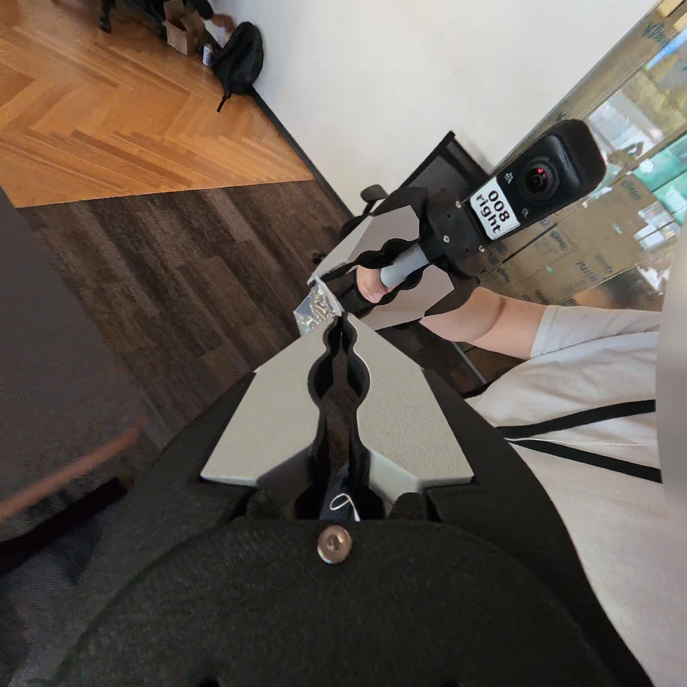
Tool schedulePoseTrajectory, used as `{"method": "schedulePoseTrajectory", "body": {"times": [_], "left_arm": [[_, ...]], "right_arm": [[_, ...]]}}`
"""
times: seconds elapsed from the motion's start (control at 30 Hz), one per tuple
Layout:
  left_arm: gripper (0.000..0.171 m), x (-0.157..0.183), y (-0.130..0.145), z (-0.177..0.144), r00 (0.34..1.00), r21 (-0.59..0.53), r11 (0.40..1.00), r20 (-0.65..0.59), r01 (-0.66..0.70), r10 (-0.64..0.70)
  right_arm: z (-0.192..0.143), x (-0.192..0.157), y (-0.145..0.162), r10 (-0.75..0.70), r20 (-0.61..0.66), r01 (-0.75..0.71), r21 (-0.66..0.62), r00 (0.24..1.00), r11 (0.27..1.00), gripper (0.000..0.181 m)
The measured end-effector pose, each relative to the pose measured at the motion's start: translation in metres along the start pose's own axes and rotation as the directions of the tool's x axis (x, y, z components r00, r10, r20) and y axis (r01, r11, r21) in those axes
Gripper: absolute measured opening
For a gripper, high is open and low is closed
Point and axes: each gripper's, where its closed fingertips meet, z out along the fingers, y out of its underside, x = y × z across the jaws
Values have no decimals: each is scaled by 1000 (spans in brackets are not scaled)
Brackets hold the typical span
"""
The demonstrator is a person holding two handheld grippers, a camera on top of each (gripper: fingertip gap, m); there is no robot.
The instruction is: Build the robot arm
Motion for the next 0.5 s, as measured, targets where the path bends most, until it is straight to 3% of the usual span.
{"method": "schedulePoseTrajectory", "body": {"times": [0.2, 0.3, 0.43, 0.5], "left_arm": [[0, -133, -105, 55, 998, -111, 992, 11, -65, 66], [0, -201, -153, 82, 997, -174, 982, 32, -70, 77], [0, -277, -193, 118, 982, -299, 941, 47, -160, 182], [0, -310, -208, 135, 974, -334, 924, 59, -188, 219]], "right_arm": [[43, 169, 30, 33, -35, -34, -32, 999, 999, 28], [57, 246, 49, 37, -13, -38, -81, 999, 996, 39], [63, 346, 62, 30, 70, -25, -74, 997, 997, 44], [70, 388, 69, 29, 188, -16, -69, 982, 997, 39]]}}
